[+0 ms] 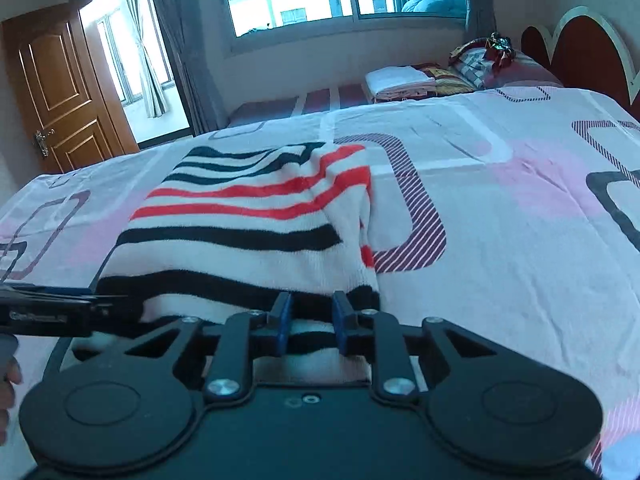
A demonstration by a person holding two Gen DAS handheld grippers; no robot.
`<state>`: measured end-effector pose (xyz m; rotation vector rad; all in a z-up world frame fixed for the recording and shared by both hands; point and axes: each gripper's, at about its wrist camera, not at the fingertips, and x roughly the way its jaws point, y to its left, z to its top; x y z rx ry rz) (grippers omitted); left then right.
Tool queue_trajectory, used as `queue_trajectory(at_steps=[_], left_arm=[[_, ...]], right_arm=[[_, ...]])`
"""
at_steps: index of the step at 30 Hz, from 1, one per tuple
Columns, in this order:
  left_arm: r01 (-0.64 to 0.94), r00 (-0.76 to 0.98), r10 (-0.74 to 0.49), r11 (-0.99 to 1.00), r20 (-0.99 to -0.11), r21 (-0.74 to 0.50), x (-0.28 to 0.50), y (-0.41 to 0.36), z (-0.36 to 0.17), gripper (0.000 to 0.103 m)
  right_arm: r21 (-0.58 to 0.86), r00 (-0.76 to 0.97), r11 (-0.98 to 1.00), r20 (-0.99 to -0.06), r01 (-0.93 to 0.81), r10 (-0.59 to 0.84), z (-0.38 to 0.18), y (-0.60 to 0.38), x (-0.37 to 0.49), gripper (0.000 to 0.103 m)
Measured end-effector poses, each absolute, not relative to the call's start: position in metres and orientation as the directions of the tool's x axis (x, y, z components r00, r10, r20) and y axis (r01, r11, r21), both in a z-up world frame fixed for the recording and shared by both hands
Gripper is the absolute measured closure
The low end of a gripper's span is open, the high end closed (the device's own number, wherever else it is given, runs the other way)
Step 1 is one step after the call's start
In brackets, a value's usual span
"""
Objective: Fold small clothes
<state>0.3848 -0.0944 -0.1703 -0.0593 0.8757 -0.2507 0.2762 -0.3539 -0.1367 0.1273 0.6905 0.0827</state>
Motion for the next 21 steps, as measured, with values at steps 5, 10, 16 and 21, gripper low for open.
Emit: queue_trajectory(at_steps=[5,10,16,21], left_arm=[[0.196,0.624,-0.243,0.969,-0.742,-0.153,0.385,-0.094,-0.154,0.016],[0.182,0.648,-0.238,0.971,-0.723,-0.156,0.390,-0.097,-0.136,0.016],[0.164,0.655,-0.229,0.973,-0.720,-0.160,0.404,-0.097,-0.131,0.015],[0.146,0.644,-0.223,0.975,-0.732,-0.168,0.418,-0.098,-0.137,0.015]], right_arm=[[0.226,0.743,0.974,-0.649,-0.016,0.163,-0.132,-0.365,0.273,0.077],[0.270,0.760,0.963,-0.619,-0.029,0.196,-0.109,-0.366,0.276,0.056],[0.218,0.772,0.975,-0.614,-0.038,0.167,-0.098,-0.364,0.290,0.038],[0.200,0.760,0.979,-0.629,-0.046,0.164,-0.103,-0.363,0.302,0.033]])
